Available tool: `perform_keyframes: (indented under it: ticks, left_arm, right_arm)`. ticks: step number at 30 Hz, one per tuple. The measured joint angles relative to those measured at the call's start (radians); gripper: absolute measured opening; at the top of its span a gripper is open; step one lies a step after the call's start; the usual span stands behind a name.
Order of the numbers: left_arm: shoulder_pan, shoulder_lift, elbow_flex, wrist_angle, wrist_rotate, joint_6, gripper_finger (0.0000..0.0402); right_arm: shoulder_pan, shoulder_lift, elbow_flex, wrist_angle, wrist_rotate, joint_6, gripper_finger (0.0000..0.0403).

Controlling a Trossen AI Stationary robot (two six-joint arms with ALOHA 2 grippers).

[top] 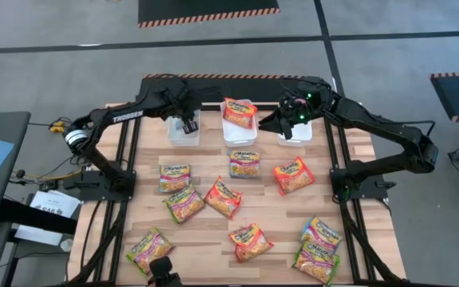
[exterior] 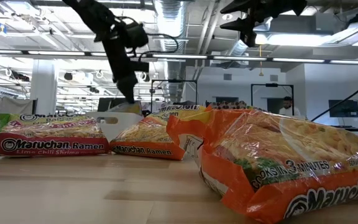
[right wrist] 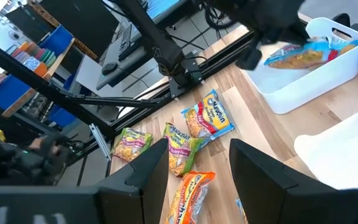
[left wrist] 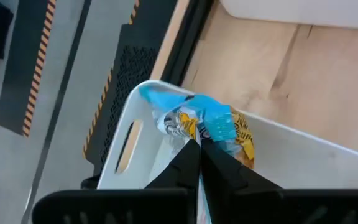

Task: Sort Maruchan noodles
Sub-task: Adjust the blue noodle pack in the left white bin

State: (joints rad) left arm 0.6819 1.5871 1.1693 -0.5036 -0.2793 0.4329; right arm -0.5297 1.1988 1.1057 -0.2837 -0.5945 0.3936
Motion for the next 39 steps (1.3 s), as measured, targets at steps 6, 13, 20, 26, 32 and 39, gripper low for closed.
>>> perform_keyframes:
  ticks: [6, 13, 20, 26, 32, 39]
  left_arm:
    - [0.000, -0.063, 0.097, -0.092, 0.005, -0.033, 0.0000]
    - [0.000, -0.122, 0.161, -0.166, 0.014, -0.062, 0.0000]
    - [-0.032, -0.194, 0.199, -0.161, 0.101, -0.151, 0.0000]
    - [-0.127, -0.228, 0.209, -0.165, 0.115, -0.224, 0.0000]
    - [-0.240, -0.230, 0.209, -0.166, 0.016, -0.251, 0.0000]
    - [-0.301, -0.246, 0.209, -0.164, -0.095, -0.258, 0.0000]
  right_arm:
    - [0.000, 0.000, 0.000, 0.000, 0.000, 0.000, 0.0195]
    - [0.000, 0.000, 0.000, 0.000, 0.000, -0.002, 0.0195]
    - [0.000, 0.000, 0.000, 0.001, -0.001, -0.002, 0.0195]
    - [0.000, 0.000, 0.000, 0.000, -0.001, -0.002, 0.0195]
    - [0.000, 0.000, 0.000, 0.000, -0.002, -0.002, 0.0195]
    - [0.000, 0.000, 0.000, 0.003, -0.005, -0.038, 0.0195]
